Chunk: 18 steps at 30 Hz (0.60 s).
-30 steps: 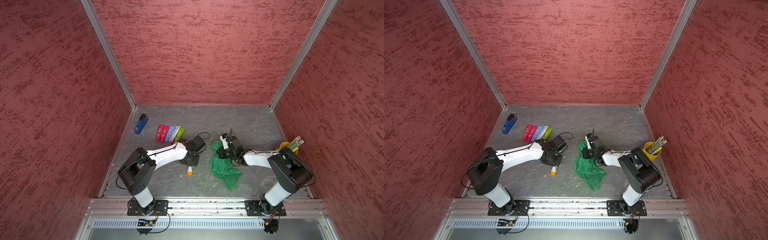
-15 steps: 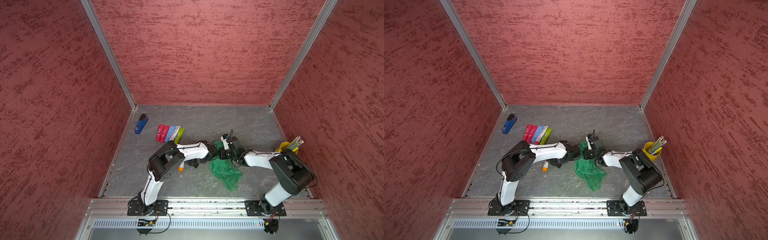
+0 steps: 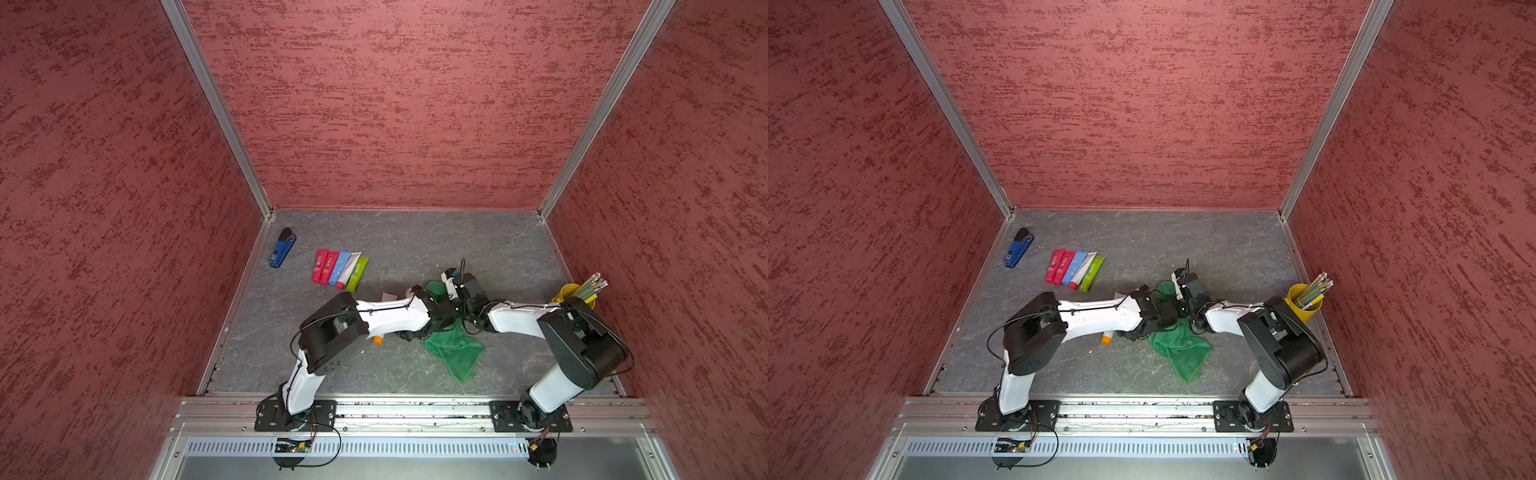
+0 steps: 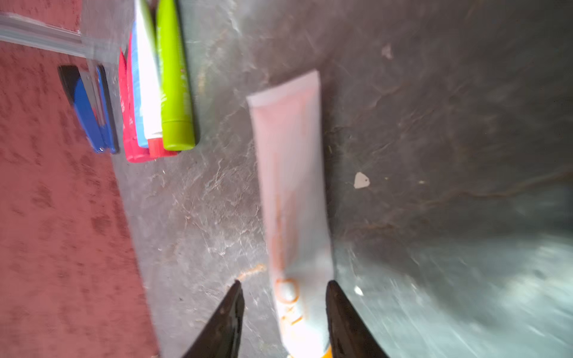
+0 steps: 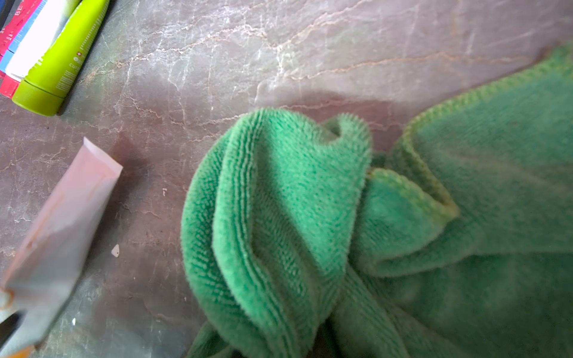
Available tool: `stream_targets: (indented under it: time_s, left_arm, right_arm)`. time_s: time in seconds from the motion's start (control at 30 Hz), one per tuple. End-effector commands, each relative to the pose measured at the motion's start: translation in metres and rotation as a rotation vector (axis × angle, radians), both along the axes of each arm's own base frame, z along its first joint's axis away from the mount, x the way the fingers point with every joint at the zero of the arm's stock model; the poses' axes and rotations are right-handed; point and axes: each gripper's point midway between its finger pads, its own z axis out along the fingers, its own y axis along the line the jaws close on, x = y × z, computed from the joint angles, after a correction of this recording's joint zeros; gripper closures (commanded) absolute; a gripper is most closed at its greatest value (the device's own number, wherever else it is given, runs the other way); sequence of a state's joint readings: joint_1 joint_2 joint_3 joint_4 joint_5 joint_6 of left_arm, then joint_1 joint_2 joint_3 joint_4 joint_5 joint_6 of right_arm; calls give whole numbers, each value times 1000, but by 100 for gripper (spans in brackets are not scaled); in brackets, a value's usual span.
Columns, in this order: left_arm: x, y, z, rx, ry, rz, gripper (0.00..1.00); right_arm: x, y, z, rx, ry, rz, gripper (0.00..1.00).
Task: Wipe the surface of the toothpaste tube
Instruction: Adjust the toothpaste at the center of the board, then move the toothpaste to the center of the board.
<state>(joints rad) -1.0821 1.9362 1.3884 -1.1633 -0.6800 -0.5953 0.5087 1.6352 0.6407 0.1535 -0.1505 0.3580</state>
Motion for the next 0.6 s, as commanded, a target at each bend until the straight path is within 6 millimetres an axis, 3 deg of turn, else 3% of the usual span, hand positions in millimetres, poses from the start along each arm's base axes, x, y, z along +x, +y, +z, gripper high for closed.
stream_targets:
  time_s: [0.0, 0.13, 0.27, 0.43, 0.57]
  left_arm:
    - [2, 2, 35, -200, -86, 26, 46]
    - [-14, 10, 29, -492, 23, 31, 32]
    - [-29, 18, 11, -702, 135, 63, 30]
    - [-40, 8, -6, -788, 201, 78, 28]
    - [-43, 3, -28, -748, 249, 91, 29]
  right_arm:
    - [-9, -9, -17, -60, 50, -3, 100]
    - [-8, -10, -14, -57, 40, -8, 100]
    - [-7, -10, -15, -58, 43, -9, 100]
    - [-7, -10, -18, -63, 50, -9, 100]
    - [-9, -7, -18, -52, 52, 2, 100]
